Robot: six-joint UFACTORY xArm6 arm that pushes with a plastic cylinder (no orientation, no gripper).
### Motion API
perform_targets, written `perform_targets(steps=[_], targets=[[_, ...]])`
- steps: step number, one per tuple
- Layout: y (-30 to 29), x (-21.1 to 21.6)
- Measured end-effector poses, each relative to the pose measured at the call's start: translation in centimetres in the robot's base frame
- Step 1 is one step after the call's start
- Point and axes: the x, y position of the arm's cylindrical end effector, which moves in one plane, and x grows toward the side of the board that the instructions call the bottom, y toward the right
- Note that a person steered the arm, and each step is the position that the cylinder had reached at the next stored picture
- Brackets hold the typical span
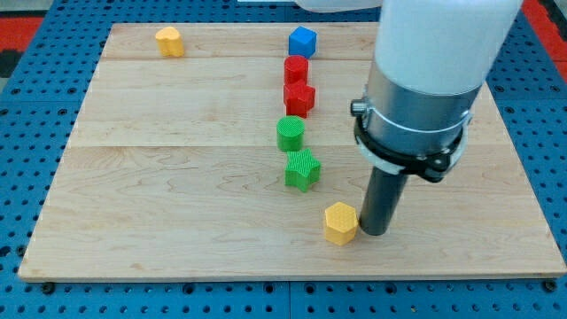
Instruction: Move the yellow hexagon bottom of the green star
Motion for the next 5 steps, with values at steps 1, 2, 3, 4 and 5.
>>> perform_targets(steps=[1,2,3,4,5], targets=[[-0.1,0.2],[0.6,2.1],[-2.7,2.1],[-4.0,2.5],[-6.0,1.4]])
